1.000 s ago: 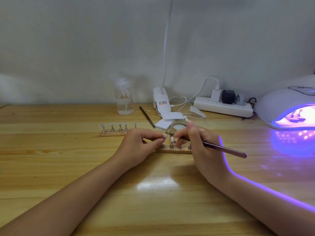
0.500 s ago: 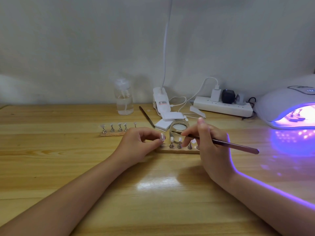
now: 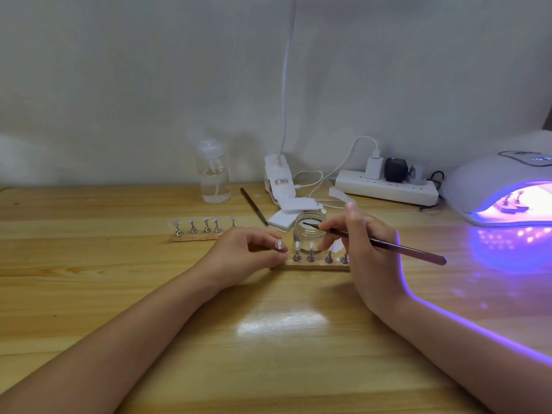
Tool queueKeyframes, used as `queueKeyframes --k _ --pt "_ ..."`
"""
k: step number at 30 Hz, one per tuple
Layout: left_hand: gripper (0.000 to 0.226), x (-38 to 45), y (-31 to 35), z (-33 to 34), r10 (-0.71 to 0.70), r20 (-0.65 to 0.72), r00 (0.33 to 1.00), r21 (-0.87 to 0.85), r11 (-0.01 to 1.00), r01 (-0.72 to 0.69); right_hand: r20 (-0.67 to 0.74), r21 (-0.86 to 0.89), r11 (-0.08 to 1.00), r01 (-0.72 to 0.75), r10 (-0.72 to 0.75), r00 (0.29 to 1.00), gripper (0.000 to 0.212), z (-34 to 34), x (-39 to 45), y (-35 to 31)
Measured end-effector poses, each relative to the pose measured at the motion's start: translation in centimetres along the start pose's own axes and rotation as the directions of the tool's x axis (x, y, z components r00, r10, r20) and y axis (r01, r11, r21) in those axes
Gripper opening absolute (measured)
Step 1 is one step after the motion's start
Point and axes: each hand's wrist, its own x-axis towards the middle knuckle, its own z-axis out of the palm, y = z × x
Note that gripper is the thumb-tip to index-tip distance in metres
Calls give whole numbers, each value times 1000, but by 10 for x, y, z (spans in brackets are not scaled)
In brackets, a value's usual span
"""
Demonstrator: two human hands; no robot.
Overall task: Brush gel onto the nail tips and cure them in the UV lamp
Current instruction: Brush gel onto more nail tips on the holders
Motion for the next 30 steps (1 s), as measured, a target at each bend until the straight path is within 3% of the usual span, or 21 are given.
queueKeyframes --k 6,12,20,26,30 --pt "27 3 6 6 54 1 999 165 985 -53 -13 -57 997 -55 54 998 14 -7 12 -2" --pt "21 5 8 12 113 -36 993 180 978 -105 -21 -88 992 -95 94 995 35 -14 35 -7" --pt "20 7 7 17 140 -32 990 191 973 -131 64 -381 923 -49 80 995 47 -5 62 -3" --pt "23 6 8 19 160 -25 987 194 969 -152 95 -466 885 -19 72 993 51 0 68 0" --pt "19 4 11 18 164 -18 986 211 965 -156 147 -599 800 17 90 985 55 6 70 -1"
